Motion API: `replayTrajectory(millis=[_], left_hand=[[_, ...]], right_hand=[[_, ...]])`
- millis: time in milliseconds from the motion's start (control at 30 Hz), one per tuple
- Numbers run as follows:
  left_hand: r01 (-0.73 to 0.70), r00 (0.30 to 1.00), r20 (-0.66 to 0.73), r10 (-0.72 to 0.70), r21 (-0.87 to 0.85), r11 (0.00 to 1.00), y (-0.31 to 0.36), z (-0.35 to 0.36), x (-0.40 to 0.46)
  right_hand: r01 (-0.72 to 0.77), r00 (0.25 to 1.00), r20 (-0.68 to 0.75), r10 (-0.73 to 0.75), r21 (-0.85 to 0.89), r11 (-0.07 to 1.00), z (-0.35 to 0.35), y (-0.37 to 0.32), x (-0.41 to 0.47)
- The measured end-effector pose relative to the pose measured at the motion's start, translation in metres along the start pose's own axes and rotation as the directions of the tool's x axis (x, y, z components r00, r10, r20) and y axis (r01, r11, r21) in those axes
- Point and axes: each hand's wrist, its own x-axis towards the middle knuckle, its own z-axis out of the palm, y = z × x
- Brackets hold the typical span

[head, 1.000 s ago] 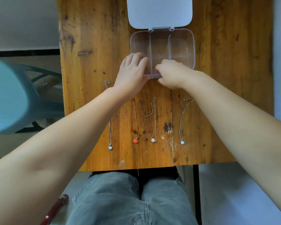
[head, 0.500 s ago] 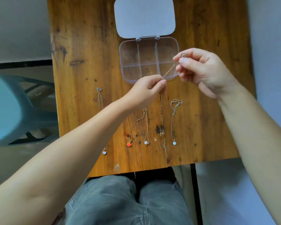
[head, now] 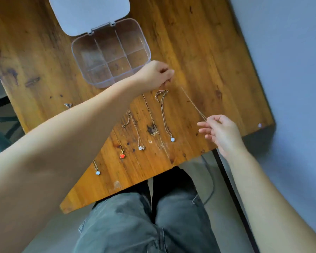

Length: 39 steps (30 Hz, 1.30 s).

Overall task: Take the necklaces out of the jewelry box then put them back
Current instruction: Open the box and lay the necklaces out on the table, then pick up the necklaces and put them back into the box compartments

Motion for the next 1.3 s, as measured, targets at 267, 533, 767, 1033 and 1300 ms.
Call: replayTrajectory(millis=[267, 533, 767, 1033, 1300], left_hand=[[-0.125, 0.974, -0.113, 0.198, 0.462, 0.878, 0.032, 0.043, 0.050], [-0.204, 0.958, -0.070, 0.278, 0.512, 0.834, 0.013, 0.037, 0.035], [-0.098, 0.920, -0.348, 0.180, 0.241, 0.966, -0.064, 0.002, -0.066], [0.376, 0.575, -0.686, -0.445, -0.262, 0.889, -0.165, 0.033, -0.234], [0.549, 0.457, -0.660, -0.596, -0.318, 0.773, -0.153, 0.104, -0.253]], right_hand=[[0.123, 0.969, -0.170, -0.181, -0.304, 0.945, 0.022, 0.038, 0.005], [0.114, 0.963, -0.163, -0.214, -0.473, 0.874, 0.013, 0.029, 0.005], [0.241, 0.961, -0.001, -0.276, -0.485, 0.841, 0.024, -0.016, 0.002], [0.677, 0.713, 0.650, -0.264, -0.541, 0.498, 0.160, -0.046, -0.023], [0.946, 0.229, 0.963, -0.141, -0.254, -0.201, 0.271, -0.022, -0.040]])
